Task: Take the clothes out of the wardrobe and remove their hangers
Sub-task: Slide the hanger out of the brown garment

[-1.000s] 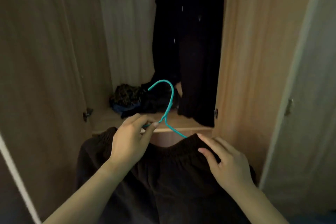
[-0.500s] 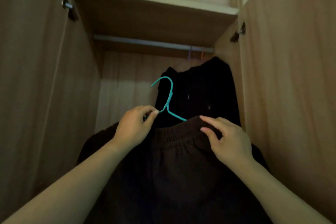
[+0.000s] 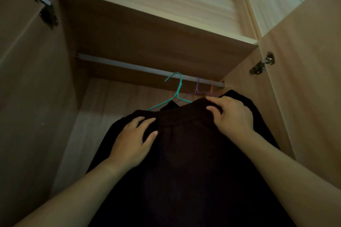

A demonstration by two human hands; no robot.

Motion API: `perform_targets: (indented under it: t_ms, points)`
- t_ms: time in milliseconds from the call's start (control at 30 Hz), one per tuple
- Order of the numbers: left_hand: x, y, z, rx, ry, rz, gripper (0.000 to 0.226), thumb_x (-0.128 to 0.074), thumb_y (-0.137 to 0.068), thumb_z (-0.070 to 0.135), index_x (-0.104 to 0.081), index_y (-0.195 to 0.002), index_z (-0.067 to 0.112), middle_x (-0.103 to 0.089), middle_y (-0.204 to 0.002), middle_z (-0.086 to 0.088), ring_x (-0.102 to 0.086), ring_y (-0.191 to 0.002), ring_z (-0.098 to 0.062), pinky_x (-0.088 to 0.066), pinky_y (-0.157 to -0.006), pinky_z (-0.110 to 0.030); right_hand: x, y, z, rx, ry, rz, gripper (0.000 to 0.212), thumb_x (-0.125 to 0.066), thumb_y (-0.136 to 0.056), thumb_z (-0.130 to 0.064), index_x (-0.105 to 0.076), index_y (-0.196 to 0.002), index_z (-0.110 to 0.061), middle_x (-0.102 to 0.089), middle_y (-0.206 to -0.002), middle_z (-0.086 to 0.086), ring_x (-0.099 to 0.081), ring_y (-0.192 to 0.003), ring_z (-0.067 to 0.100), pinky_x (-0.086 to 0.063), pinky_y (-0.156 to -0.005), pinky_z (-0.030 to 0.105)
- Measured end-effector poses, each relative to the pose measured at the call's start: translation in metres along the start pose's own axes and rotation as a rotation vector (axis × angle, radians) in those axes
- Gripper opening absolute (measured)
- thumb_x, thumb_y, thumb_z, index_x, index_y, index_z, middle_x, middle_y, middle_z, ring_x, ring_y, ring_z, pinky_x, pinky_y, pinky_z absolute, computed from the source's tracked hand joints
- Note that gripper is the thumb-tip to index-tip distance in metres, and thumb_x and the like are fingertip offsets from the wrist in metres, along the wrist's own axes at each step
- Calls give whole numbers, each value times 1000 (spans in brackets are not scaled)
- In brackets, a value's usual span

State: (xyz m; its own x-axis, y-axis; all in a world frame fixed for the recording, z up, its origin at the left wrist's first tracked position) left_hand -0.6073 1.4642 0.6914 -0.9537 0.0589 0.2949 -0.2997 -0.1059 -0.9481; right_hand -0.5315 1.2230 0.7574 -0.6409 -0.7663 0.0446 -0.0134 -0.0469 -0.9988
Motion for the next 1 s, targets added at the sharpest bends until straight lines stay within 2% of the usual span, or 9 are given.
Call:
perform_targets:
  t_ms: [200, 333, 467, 567, 667, 800, 900, 933, 1000]
  points:
    - [-52, -75, -31, -62, -82, 127, 47, -39, -94, 48, -39, -139, 33, -29, -150, 3, -25, -138, -18, -29, -111, -39, -70, -51, 39, -74, -16, 69, 32, -53, -92, -36, -57, -124, -34, -63, -113, -4, -59, -98, 18, -46, -67, 29]
    - [-95, -139, -46, -79, -107, 150, 48, -36, -93, 50, -39, -138, 35, -31, -149, 3, -26, -137, -18, -30, -110, -46, -124, -92, 76, -156, -28, 116, 32, -54, -92, -36, -57, -123, -35, -62, -120, -2, -60, -101, 19, -49, -72, 30]
    - [-134, -200, -58, -82, -121, 136, 48, -37, -94, 50, -36, -140, 36, -30, -149, 2, -25, -138, -19, -31, -110, -45, -172, -146, 101, -185, 0, 88, 31, -53, -92, -38, -56, -123, -40, -46, -141, 0, -56, -111, 22, -44, -71, 28]
    - [-161, -231, -68, -71, -76, 68, 48, -36, -95, 49, -34, -142, 36, -27, -151, 2, -22, -139, -19, -29, -111, -39, -199, -178, 109, -203, 32, 48, 33, -51, -93, -37, -54, -126, -39, -53, -131, 5, -56, -109, 23, -45, -72, 30]
    - [-182, -244, -77, -67, -25, 11, 49, -36, -95, 49, -32, -142, 36, -24, -152, 3, -24, -138, -19, -31, -110, -38, -219, -190, 106, -182, 38, 10, 33, -51, -94, -34, -54, -126, -34, -58, -121, 5, -56, -109, 24, -46, -76, 33]
    - [-204, -238, -78, -113, 30, -66, 50, -37, -95, 47, -30, -143, 36, -24, -151, 5, -27, -137, -17, -32, -109, -38, -246, -178, 92, -104, 60, -76, 33, -47, -95, -35, -51, -128, -36, -56, -123, 0, -56, -108, 23, -45, -74, 34]
    - [-214, -224, -75, -150, 49, -61, 52, -38, -94, 46, -29, -144, 34, -23, -152, 3, -25, -138, -17, -30, -111, -38, -252, -160, 82, -17, 107, -31, 36, -44, -96, -36, -47, -132, -35, -54, -122, 0, -56, -105, 23, -45, -72, 33]
    - [-217, -220, -75, -142, 51, -49, 53, -38, -94, 47, -28, -145, 34, -20, -154, 3, -23, -139, -17, -28, -112, -38, -251, -154, 78, 19, 152, -7, 39, -42, -96, -37, -43, -135, -34, -53, -122, 1, -55, -105, 23, -44, -74, 34]
    - [-219, -211, -77, -100, 56, -2, 55, -37, -94, 48, -24, -146, 35, -14, -156, 3, -17, -141, -18, -24, -114, -38, -254, -137, 71, 92, 250, 11, 46, -36, -98, -39, -31, -142, -30, -45, -133, 5, -47, -115, 25, -39, -89, 37]
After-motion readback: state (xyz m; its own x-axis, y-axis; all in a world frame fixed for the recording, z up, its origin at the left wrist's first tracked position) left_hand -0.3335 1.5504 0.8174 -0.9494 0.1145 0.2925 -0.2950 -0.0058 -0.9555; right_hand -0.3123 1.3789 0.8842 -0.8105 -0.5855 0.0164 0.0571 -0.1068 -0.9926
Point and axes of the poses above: each hand's wrist, its own y-axis away from the middle knuckle, its own x-axis out of the back of the hand, z = x × y, the point moved 8 cm from there along -y, towards the middle knuckle
